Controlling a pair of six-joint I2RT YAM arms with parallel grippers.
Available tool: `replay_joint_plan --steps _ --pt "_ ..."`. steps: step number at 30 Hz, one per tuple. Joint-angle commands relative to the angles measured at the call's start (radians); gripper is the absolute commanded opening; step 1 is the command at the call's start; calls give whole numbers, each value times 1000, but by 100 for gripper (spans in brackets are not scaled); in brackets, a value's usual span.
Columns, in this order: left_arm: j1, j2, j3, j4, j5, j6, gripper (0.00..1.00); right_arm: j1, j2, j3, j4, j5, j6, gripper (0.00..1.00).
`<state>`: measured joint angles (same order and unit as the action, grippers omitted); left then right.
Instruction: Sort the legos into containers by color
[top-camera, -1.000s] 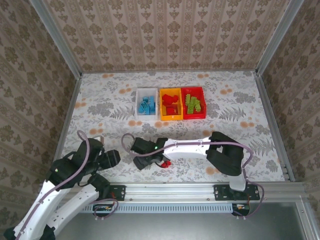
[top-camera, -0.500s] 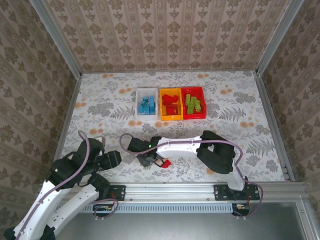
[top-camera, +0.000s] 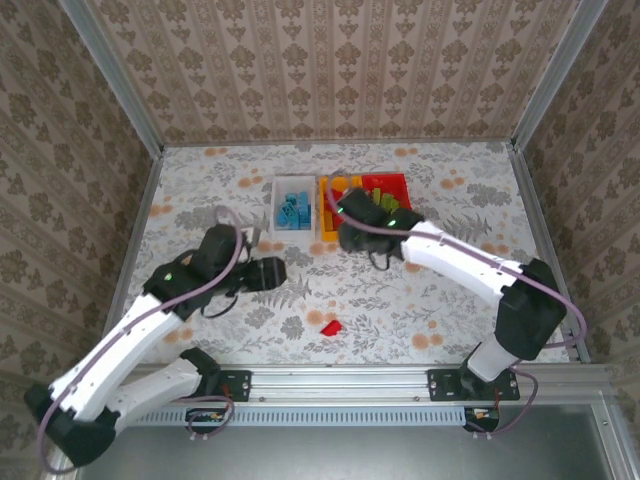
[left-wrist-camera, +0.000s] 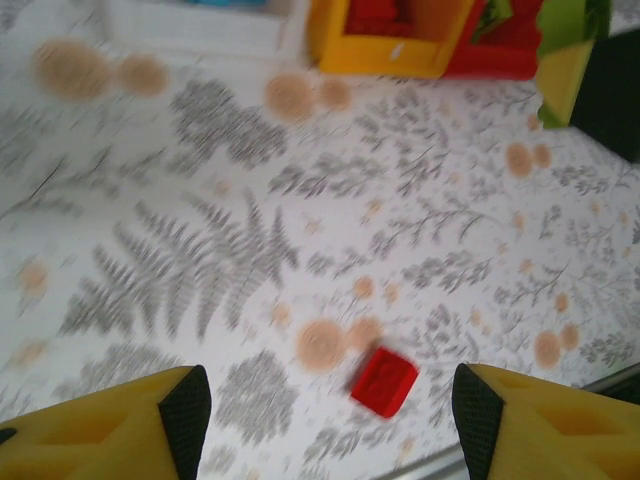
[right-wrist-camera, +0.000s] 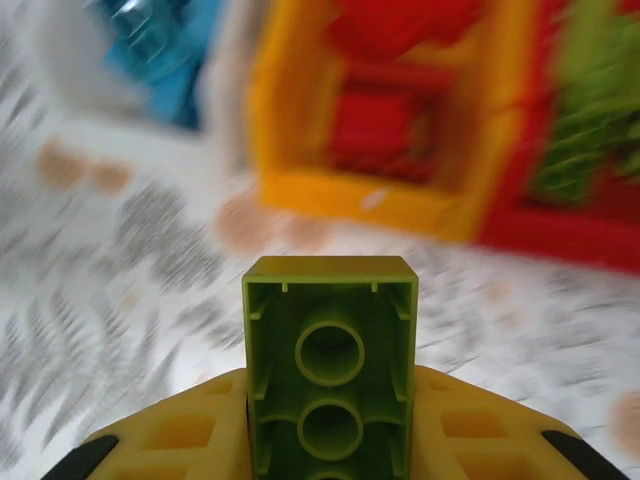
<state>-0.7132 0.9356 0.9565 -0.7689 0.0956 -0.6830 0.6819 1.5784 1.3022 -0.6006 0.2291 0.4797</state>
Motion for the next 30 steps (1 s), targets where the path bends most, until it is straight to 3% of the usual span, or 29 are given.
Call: replay_joint_plan --steps 1,6,13,17,22,30 --pt "-29 138 110 189 11 83 68 -117 39 -12 7 -28 -73 28" --pt "-76 382 286 253 11 160 69 -260 212 115 31 -117 -87 28" --pt "-117 563 390 280 19 218 69 -339 408 276 -12 -138 -69 30" --pt "-144 610 417 260 13 254 69 -356 448 307 -23 -161 -74 43" --pt "-181 611 407 183 -5 313 70 -355 386 293 -27 -156 -78 60" --pt "-284 522 256 25 19 488 75 -320 99 120 17 -196 -112 65"
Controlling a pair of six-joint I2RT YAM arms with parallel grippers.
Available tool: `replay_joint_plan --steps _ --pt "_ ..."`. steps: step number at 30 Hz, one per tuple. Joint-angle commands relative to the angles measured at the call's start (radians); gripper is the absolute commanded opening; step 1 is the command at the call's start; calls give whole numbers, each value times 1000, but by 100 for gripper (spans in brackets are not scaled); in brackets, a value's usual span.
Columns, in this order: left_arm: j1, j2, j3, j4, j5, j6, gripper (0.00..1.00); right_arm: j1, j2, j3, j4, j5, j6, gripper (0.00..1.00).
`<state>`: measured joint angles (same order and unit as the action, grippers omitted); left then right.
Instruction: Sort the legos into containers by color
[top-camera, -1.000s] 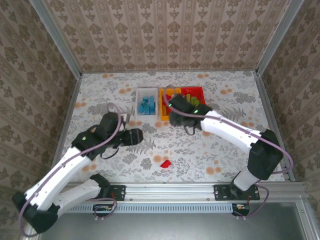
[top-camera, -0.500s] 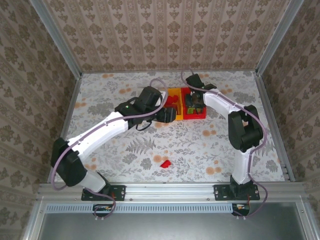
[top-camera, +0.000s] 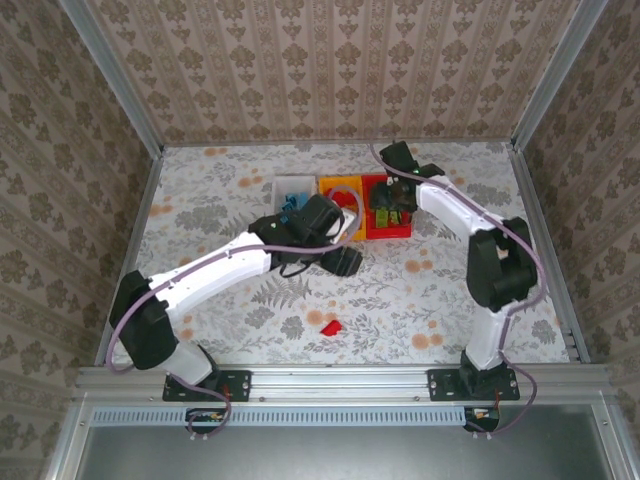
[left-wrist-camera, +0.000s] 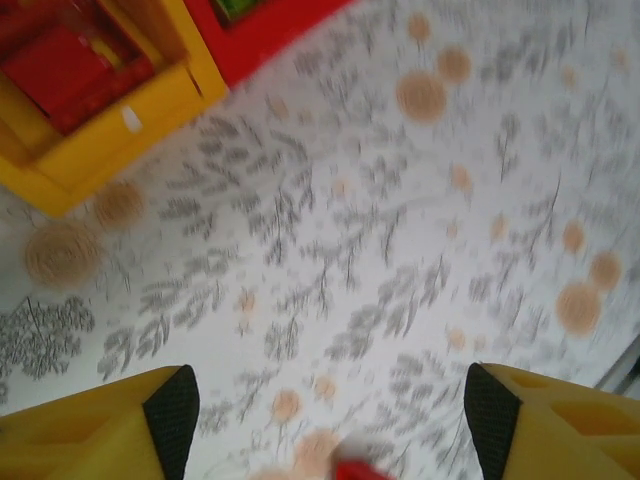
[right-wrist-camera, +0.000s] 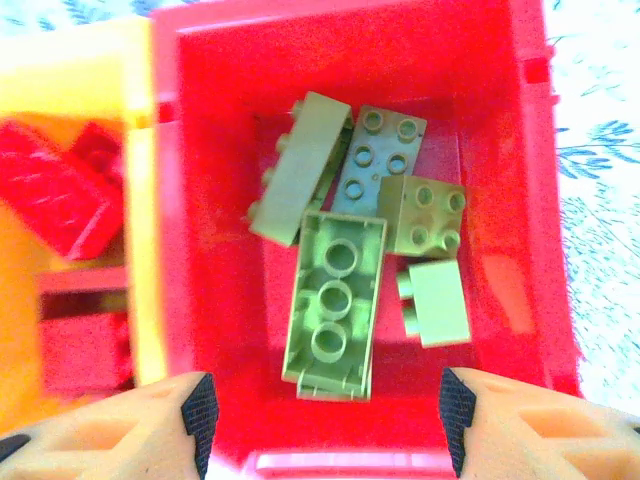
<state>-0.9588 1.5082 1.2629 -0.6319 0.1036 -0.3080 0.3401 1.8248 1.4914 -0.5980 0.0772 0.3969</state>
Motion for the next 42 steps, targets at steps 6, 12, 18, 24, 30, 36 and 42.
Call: replay_joint_plan --steps 6,12,18,24,30,36,42 --pt "-142 -106 -220 -126 9 144 79 116 -463 -402 130 -209 -51 74" --pt "-263 -54 -272 -50 -66 120 83 180 -720 -667 126 -285 48 78" --pt "-313 77 -234 -55 -168 86 83 194 -862 -779 111 -359 113 80" --pt "-311 181 -195 -56 -193 77 67 190 -949 -806 41 -402 150 79" --pt "-311 234 -179 -41 -184 70 44 186 -980 -805 -4 -454 180 78" --pt "-308 232 -206 -37 -169 66 37 162 -995 -759 -99 -535 169 76" --pt "-306 248 -218 -43 -151 75 38 135 -1007 -747 -133 -582 170 76"
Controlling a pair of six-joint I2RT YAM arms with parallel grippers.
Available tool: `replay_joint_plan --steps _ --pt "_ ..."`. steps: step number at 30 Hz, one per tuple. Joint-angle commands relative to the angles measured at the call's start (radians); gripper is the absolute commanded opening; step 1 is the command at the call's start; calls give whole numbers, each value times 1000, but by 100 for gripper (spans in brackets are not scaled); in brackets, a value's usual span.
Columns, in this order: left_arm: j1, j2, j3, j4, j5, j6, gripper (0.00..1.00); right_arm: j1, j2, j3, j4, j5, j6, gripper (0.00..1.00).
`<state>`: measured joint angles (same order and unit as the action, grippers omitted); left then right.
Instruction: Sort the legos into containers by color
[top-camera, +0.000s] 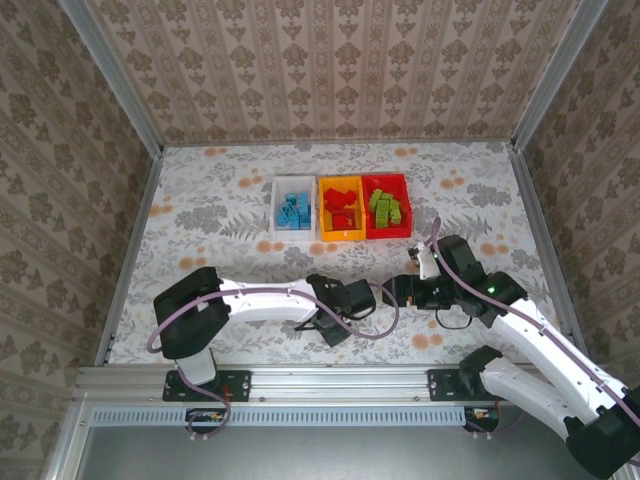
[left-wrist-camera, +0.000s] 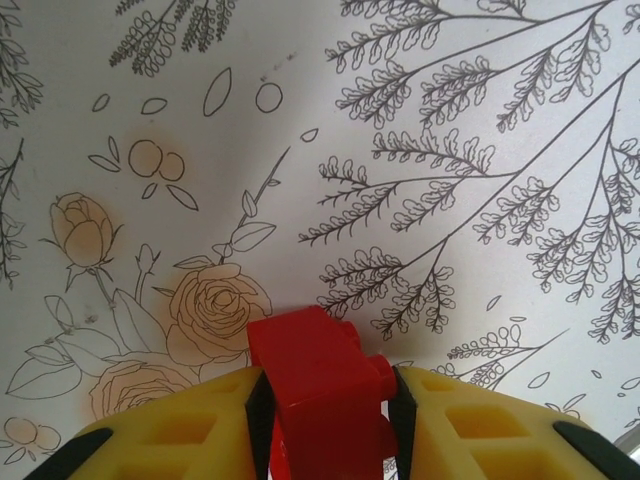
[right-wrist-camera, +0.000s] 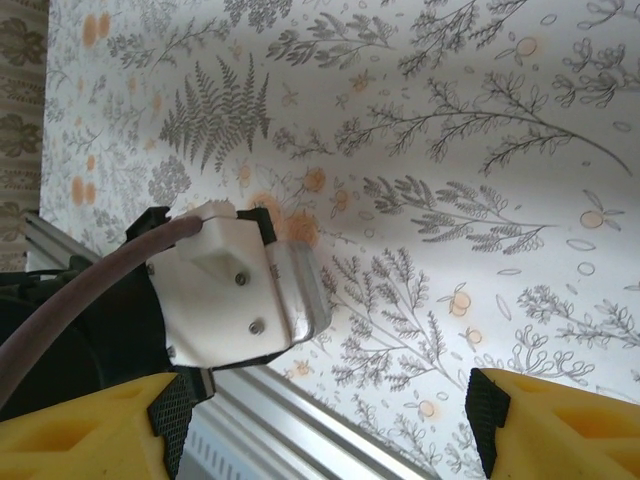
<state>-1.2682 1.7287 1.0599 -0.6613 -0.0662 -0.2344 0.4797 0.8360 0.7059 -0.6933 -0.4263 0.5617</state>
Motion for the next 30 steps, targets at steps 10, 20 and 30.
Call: replay_joint_plan --steps 10,20,30 --pt "13 50 -12 -6 18 -2 34 -9 15 41 -20 -82 9 74" --pt "133 -141 3 -42 -18 -67 23 -19 -7 60 27 -174 -12 69" --pt "453 -82 332 -51 80 -38 22 -38 96 182 214 -58 -2 68"
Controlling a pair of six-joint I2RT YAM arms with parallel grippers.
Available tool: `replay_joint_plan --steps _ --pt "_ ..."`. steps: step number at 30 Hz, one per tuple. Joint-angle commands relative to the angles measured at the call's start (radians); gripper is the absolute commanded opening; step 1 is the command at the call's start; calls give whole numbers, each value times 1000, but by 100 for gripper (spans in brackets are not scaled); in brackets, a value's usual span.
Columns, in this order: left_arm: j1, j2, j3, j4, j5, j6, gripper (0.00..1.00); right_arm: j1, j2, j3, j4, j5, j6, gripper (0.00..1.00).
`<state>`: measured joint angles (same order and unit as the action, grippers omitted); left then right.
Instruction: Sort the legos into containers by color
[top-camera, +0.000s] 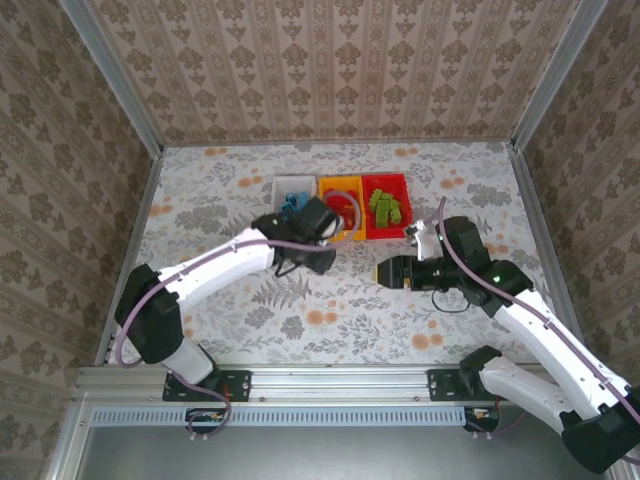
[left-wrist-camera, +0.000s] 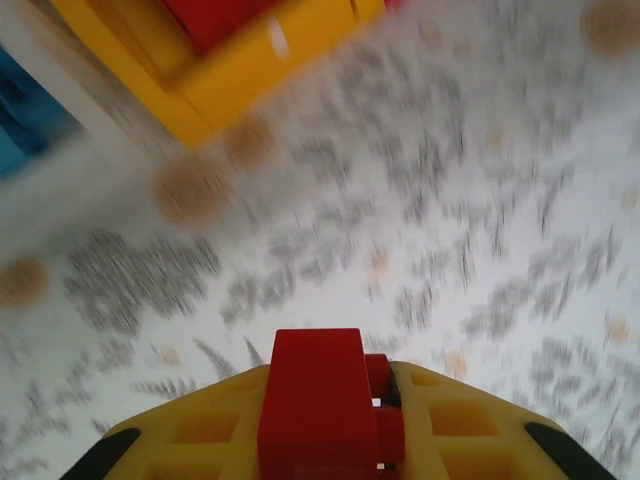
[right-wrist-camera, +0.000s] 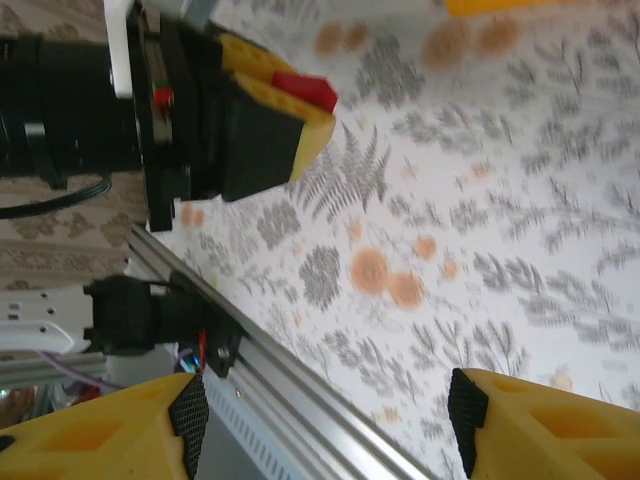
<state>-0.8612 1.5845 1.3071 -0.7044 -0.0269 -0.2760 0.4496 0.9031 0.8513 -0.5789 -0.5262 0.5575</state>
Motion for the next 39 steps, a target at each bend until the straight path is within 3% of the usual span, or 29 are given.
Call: replay_joint_plan --steps 1,6,13,17,20,23,27,31,35,39 --pt "71 99 133 -6 47 -1 22 -10 40 37 141 52 5 68" --pt "154 305 371 -3 94 -73 22 -28 131 90 285 93 32 69" --pt "190 567 653 3 133 -149 23 -70 243 172 276 117 13 69" --pt "209 651 731 39 162 -211 23 -90 277 193 274 104 15 69" --pt "212 700 785 44 180 -225 27 -94 293 198 270 98 18 69" --pt "215 733 826 23 187 -226 37 -94 295 190 268 96 24 69" --pt "218 718 816 20 189 -231 53 -95 288 180 255 98 19 70" --pt "222 655 769 35 184 -232 56 -96 281 180 238 104 2 70" --pt "228 505 650 69 140 -252 58 -97 268 188 180 141 -52 70" --pt "248 296 454 81 81 -282 71 -96 225 195 56 300 -130 80"
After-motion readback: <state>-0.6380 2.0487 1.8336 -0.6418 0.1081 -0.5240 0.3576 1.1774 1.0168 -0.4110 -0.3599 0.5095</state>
